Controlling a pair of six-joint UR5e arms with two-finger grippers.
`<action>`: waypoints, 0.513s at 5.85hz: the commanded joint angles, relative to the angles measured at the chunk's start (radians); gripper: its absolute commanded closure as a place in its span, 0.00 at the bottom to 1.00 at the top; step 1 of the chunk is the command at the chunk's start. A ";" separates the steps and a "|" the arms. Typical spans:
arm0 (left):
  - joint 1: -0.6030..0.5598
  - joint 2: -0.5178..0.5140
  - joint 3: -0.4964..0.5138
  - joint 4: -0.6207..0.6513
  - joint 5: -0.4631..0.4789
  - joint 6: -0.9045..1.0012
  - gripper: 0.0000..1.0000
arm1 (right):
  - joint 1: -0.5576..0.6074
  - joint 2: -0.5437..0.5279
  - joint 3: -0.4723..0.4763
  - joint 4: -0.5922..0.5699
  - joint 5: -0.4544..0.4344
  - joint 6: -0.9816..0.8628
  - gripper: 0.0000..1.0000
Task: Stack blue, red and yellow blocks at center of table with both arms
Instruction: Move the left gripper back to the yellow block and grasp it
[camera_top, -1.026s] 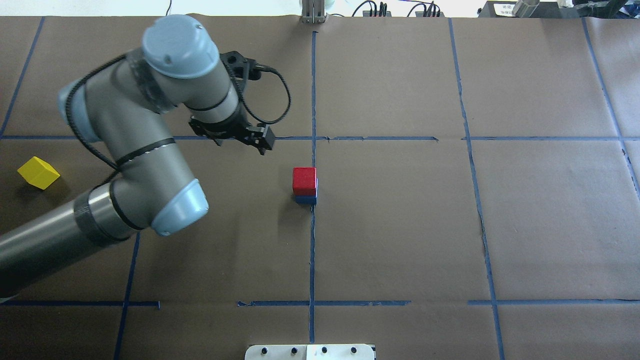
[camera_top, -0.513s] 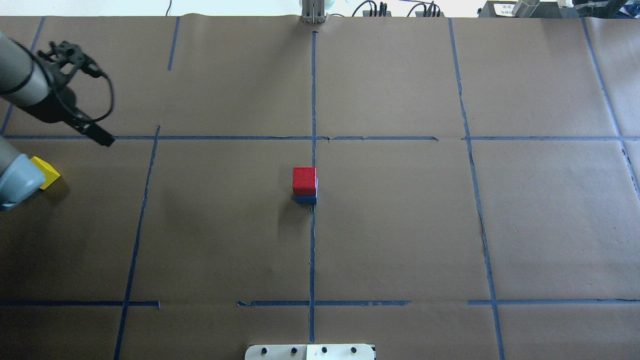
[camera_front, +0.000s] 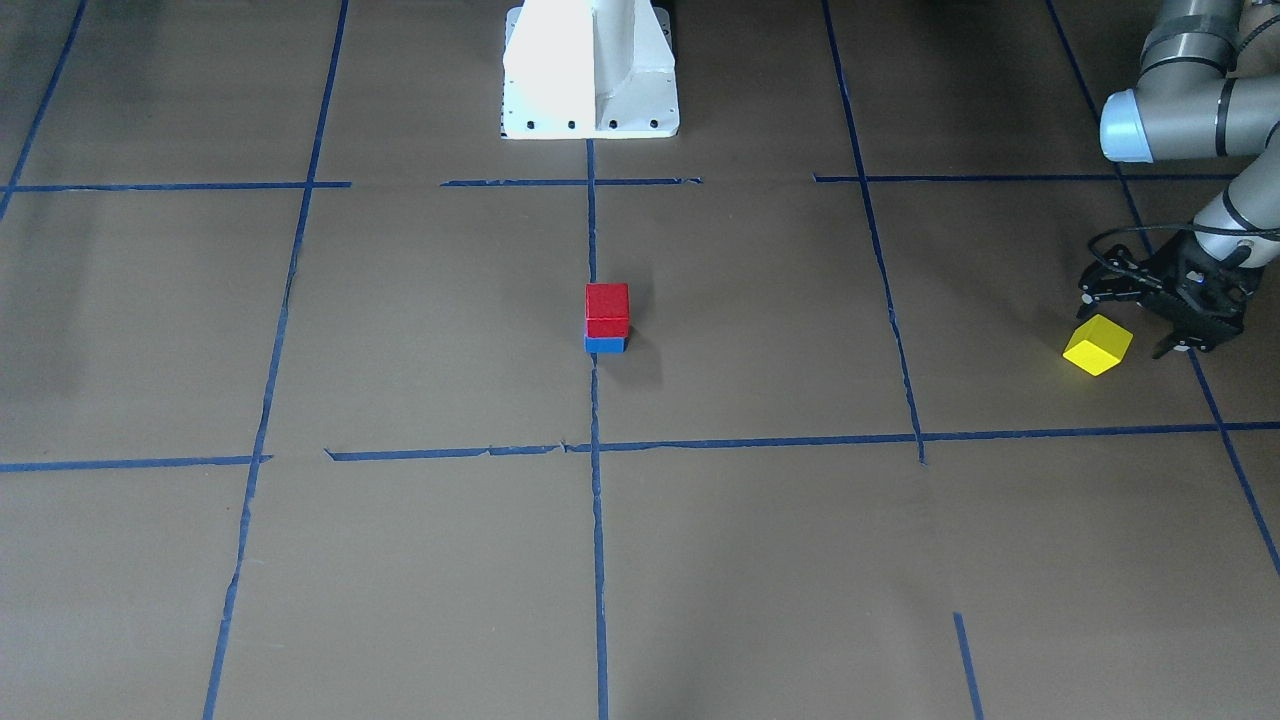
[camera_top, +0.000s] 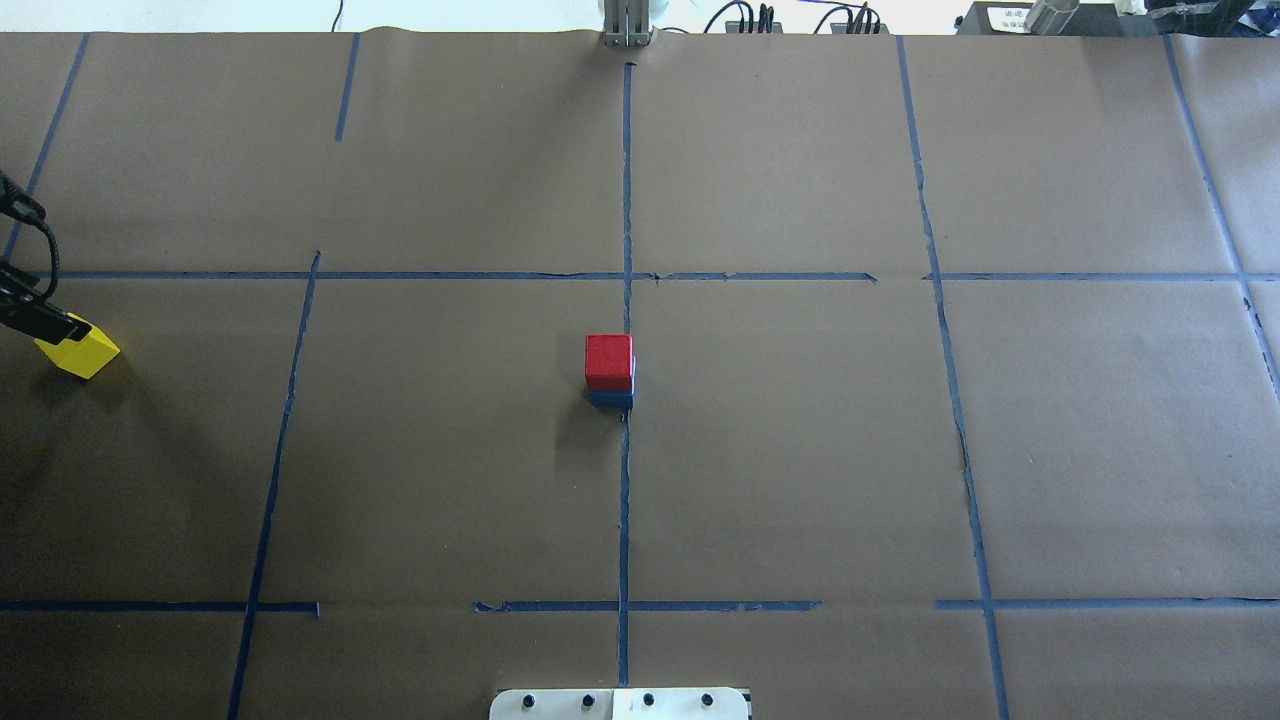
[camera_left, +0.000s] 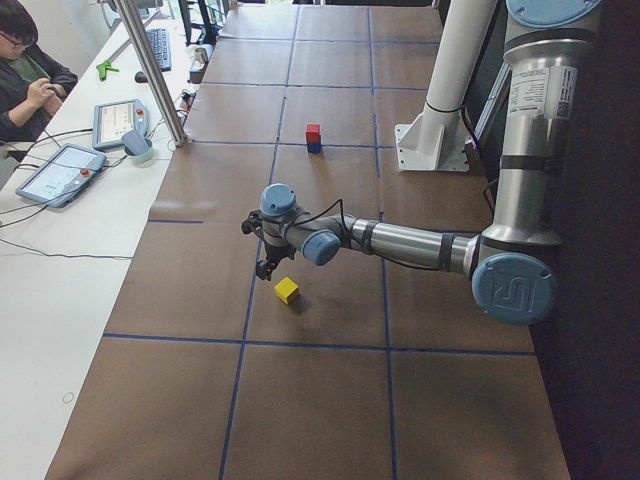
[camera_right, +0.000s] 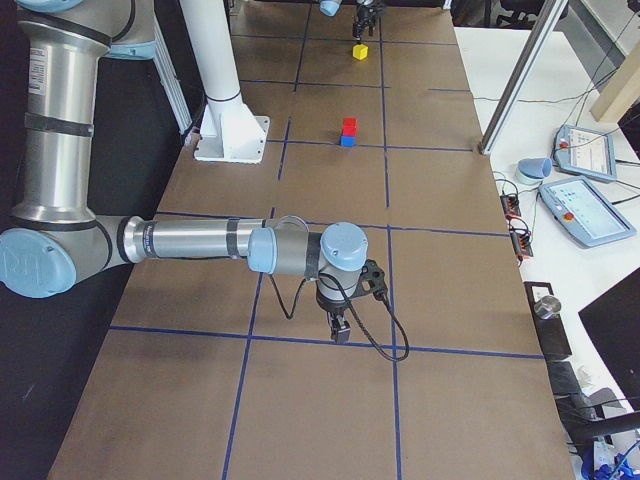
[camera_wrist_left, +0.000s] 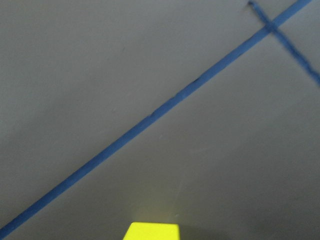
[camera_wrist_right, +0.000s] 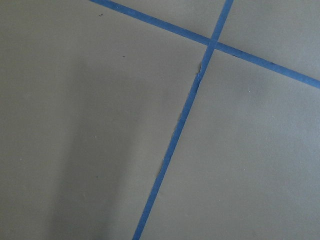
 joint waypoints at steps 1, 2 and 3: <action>0.002 0.018 0.059 -0.085 -0.001 -0.086 0.00 | 0.000 0.000 0.000 0.000 0.000 0.000 0.00; 0.004 0.017 0.056 -0.086 -0.001 -0.142 0.00 | 0.000 0.000 0.000 0.000 0.000 0.000 0.00; 0.008 0.015 0.056 -0.086 -0.001 -0.171 0.00 | 0.000 -0.002 0.000 0.000 0.000 0.000 0.00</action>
